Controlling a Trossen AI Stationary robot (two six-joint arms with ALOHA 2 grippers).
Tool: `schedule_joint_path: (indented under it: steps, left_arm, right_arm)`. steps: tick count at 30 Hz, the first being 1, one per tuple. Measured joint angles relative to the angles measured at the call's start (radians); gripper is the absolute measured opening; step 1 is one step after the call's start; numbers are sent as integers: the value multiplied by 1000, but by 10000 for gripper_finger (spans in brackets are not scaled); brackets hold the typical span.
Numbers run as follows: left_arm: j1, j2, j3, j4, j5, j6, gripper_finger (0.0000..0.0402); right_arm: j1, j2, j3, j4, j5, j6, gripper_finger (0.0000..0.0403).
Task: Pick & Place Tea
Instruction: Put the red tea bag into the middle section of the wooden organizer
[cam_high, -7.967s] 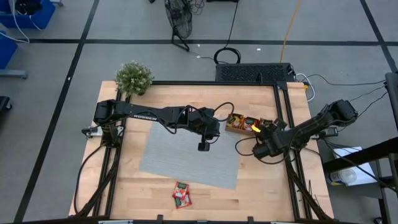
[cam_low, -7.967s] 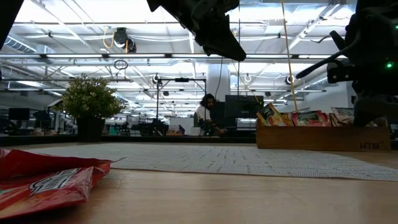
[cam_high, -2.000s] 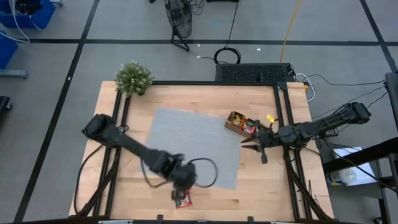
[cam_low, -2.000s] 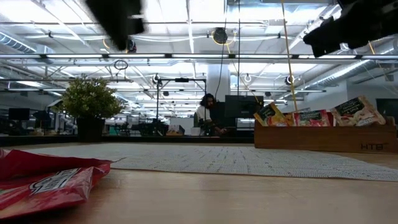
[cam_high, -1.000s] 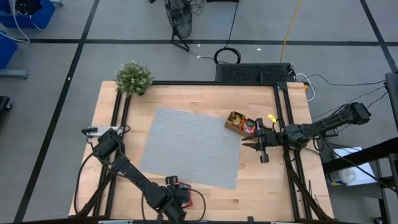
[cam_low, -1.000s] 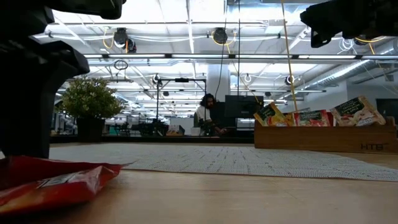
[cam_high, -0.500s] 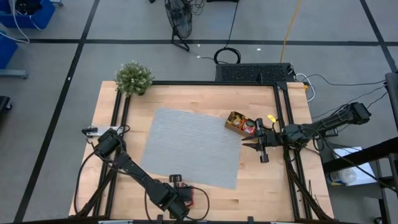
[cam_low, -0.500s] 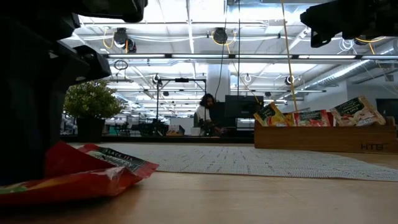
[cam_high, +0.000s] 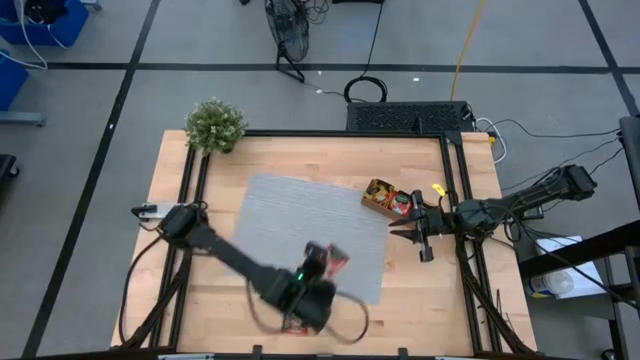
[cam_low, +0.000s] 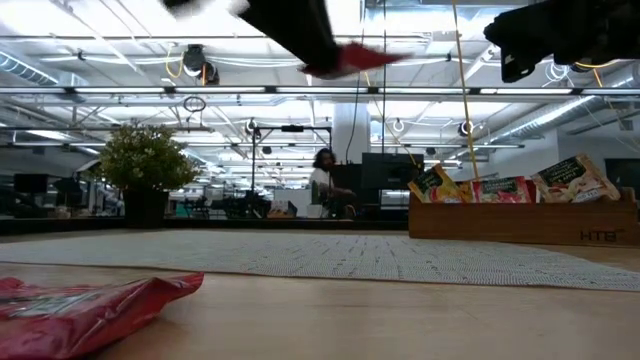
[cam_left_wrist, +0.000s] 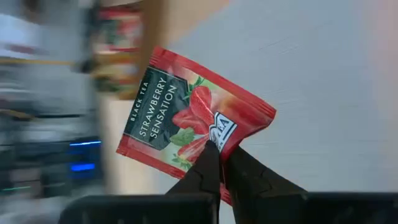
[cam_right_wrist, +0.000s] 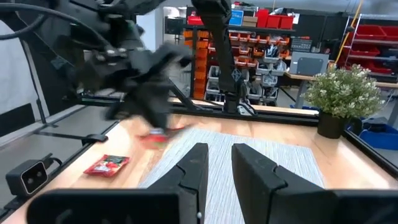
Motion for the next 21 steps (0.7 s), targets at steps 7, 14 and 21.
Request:
schedule_joint_path:
  steps: [7, 14, 21]
  left_arm:
    - [236, 0, -136, 422, -69, 476, 12]
    - [377, 0, -332, 1149, 191, 956, 12]
    - [455, 0, -356, 1242, 247, 975, 12]
  right_arm:
    - [0, -51, 0, -38, 0, -21, 59]
    - [0, -162, 0, -155, 0, -29, 59]
    - [-3, -203, 0, -267, 151, 53, 59]
